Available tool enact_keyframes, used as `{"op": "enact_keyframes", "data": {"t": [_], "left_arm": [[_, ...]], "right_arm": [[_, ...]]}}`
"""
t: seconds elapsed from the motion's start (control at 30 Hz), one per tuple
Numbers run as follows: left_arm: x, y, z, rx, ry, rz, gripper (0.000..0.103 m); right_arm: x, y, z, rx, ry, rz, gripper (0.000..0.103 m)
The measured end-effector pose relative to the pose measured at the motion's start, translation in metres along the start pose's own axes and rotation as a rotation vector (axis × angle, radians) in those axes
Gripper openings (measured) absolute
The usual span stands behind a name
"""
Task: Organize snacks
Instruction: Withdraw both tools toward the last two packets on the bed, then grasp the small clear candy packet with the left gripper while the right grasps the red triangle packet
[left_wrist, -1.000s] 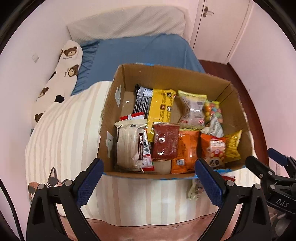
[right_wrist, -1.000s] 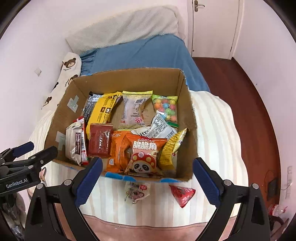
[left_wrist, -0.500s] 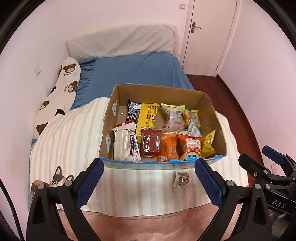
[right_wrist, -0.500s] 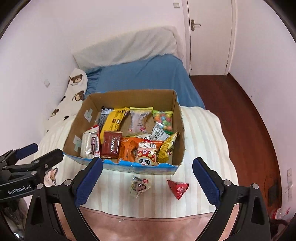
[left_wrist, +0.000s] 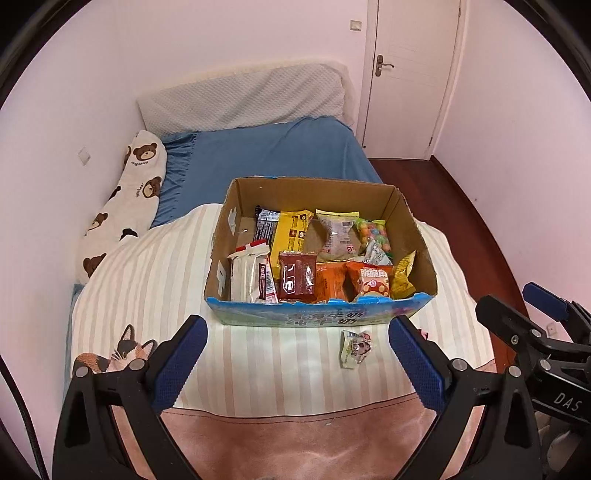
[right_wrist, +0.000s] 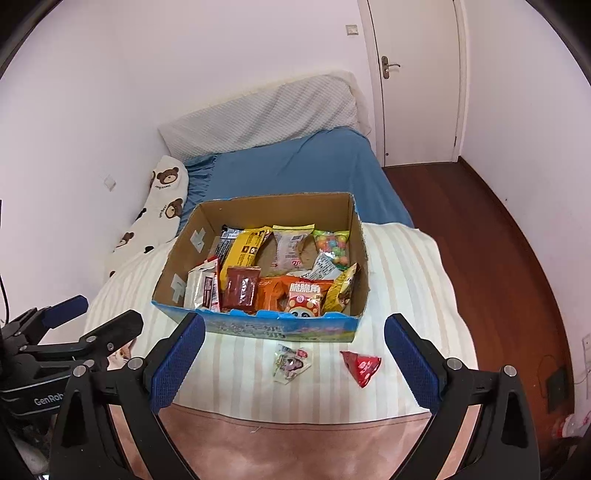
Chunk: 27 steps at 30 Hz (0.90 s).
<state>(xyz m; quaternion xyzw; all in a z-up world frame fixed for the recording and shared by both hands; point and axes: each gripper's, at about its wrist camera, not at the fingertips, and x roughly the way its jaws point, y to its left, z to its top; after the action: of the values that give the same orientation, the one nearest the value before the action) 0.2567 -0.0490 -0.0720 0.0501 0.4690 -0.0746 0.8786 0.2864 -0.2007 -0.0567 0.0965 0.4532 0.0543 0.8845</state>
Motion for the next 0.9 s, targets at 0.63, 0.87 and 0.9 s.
{"op": "enact_keyframes", "data": {"t": [0.63,0.87,0.9], "left_arm": [[0.159,-0.044,-0.053,0.035,0.314,0.023,0.101],[0.220,-0.073,-0.062,0.107,0.416,0.028,0.101],[0.227,-0.075,-0.063,0.115,0.424,0.031,0.101]], "right_arm": [[0.172,-0.123,-0.077,0.242,0.363,0.030,0.102],[0.237,-0.148,-0.096,0.332,0.440,0.073,0.081],[0.244,-0.150,-0.099,0.334,0.453,0.078,0.074]]}}
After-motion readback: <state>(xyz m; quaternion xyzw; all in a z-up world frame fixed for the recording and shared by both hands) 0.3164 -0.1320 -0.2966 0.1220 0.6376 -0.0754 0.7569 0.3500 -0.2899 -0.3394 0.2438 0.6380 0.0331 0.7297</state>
